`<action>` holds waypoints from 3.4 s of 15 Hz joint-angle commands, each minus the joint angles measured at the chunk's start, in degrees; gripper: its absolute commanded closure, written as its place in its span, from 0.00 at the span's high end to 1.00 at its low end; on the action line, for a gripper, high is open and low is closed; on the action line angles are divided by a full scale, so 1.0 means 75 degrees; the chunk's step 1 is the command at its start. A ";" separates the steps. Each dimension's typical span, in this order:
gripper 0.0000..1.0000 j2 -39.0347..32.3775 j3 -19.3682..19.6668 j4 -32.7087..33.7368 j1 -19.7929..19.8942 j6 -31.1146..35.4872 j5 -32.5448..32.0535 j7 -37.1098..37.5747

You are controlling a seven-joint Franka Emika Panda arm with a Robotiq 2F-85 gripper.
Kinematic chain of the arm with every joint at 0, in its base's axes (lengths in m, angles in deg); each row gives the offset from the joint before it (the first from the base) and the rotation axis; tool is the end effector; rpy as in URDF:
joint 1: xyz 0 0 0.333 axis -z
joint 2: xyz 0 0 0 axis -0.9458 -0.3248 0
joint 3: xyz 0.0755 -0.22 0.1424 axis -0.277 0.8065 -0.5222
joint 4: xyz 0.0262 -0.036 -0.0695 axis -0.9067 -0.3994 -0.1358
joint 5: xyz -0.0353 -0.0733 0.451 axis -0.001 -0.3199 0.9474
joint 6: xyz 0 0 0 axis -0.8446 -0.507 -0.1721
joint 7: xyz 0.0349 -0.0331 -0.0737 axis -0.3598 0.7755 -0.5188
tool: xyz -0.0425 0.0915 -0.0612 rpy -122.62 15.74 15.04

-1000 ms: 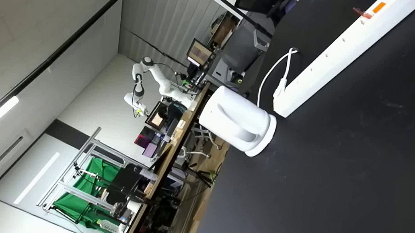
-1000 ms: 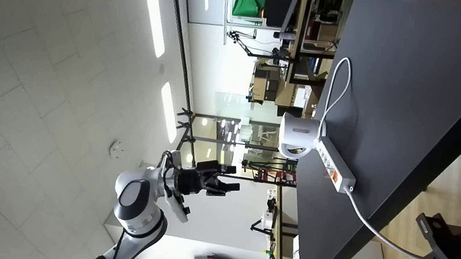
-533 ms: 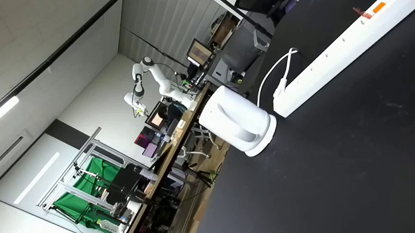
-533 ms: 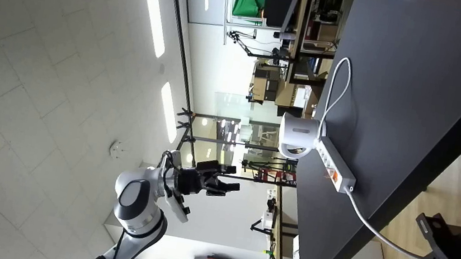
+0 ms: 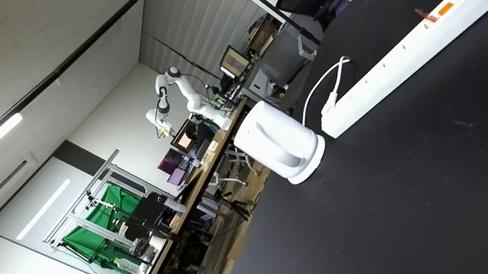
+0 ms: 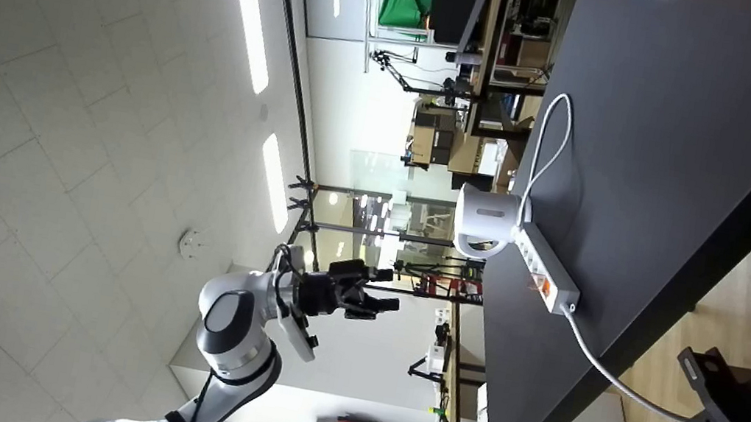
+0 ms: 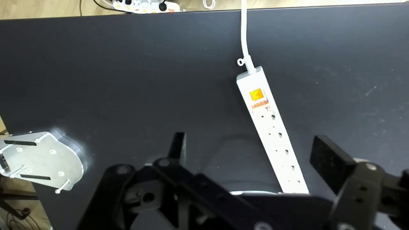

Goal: Turn on the extension cable, turn on the electric kettle then turn it off

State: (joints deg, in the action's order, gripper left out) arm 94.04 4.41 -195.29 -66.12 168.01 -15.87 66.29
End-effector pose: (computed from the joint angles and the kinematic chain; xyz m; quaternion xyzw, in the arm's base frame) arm 0.4460 -0.0139 0.3536 0.9942 -0.0241 0.0639 0.0835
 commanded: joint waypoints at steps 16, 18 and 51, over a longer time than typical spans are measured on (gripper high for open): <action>0.01 -0.2294 -0.0292 -0.0125 -0.0122 0.2257 -0.1351 0.0082; 0.01 -0.2341 -0.0289 -0.0114 -0.0125 0.2261 -0.1351 0.0083; 0.00 -0.4839 -0.0349 -0.0161 0.0468 0.4366 -0.5928 0.3569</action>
State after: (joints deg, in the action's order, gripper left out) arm 59.72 1.23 -197.28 -63.48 198.84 -55.12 87.28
